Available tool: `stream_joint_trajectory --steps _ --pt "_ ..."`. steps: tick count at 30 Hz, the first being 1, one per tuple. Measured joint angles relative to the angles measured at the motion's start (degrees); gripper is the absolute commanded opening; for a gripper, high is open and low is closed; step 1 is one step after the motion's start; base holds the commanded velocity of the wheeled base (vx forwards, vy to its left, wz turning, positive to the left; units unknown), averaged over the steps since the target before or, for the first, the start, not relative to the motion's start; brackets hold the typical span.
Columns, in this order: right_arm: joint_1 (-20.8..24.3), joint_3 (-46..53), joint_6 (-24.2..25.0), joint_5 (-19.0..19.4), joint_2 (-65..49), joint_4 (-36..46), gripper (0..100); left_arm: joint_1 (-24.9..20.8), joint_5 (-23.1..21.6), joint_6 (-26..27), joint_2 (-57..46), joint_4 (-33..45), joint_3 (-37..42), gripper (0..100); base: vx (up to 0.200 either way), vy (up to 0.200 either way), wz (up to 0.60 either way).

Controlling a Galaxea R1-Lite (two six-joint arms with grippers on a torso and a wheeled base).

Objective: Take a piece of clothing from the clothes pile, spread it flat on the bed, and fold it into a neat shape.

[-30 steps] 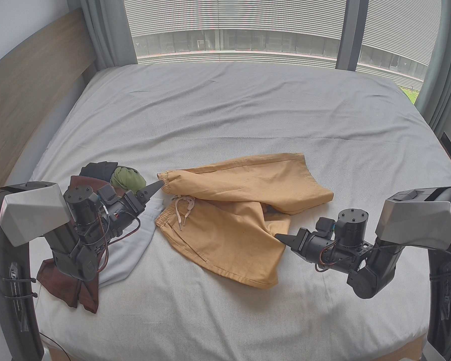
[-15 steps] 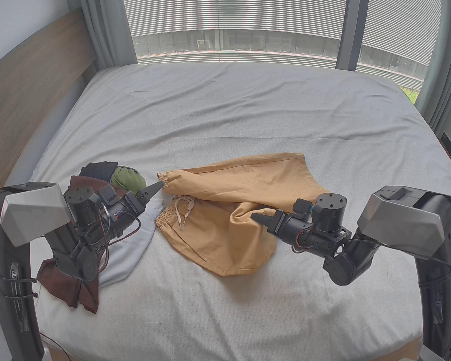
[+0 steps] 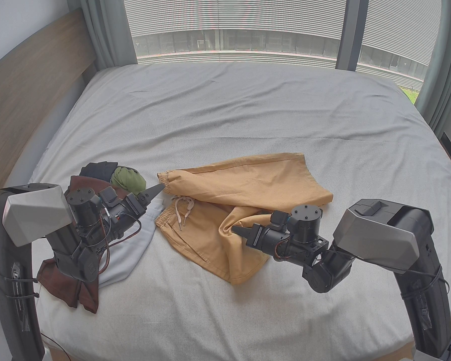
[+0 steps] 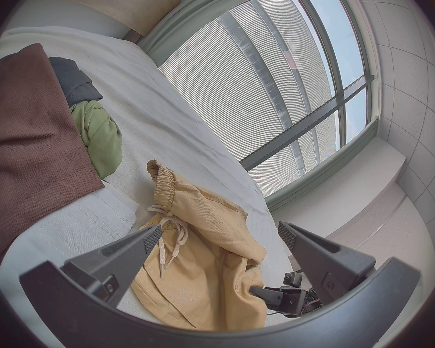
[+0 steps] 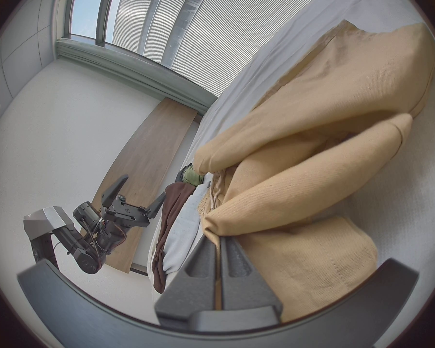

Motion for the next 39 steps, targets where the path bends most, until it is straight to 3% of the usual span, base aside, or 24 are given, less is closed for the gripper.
stream_joint_trajectory --steps 4,5,19,34,39 --pt "0.66 -0.15 -0.33 0.00 0.69 -0.06 0 -0.01 -0.02 0.00 0.20 -0.01 -0.09 100 0.000 0.000 0.00" --pt "0.85 -0.13 -0.34 0.00 0.80 -0.01 100 -0.01 -0.02 0.00 0.22 0.00 -0.09 100 0.000 0.000 0.00" --pt "3.19 2.12 -0.99 0.00 1.41 -0.57 100 0.00 -0.02 0.00 0.63 -0.01 -0.11 100 0.000 0.000 0.00" --pt "-4.57 19.90 -11.14 -0.10 -6.83 -5.81 100 0.07 -0.02 0.07 0.63 0.00 -0.22 100 0.000 0.000 0.00" --pt "-5.02 21.11 -11.40 -0.07 -5.92 -5.80 100 0.07 0.00 0.07 0.61 0.00 -0.20 100 0.000 0.000 0.00"
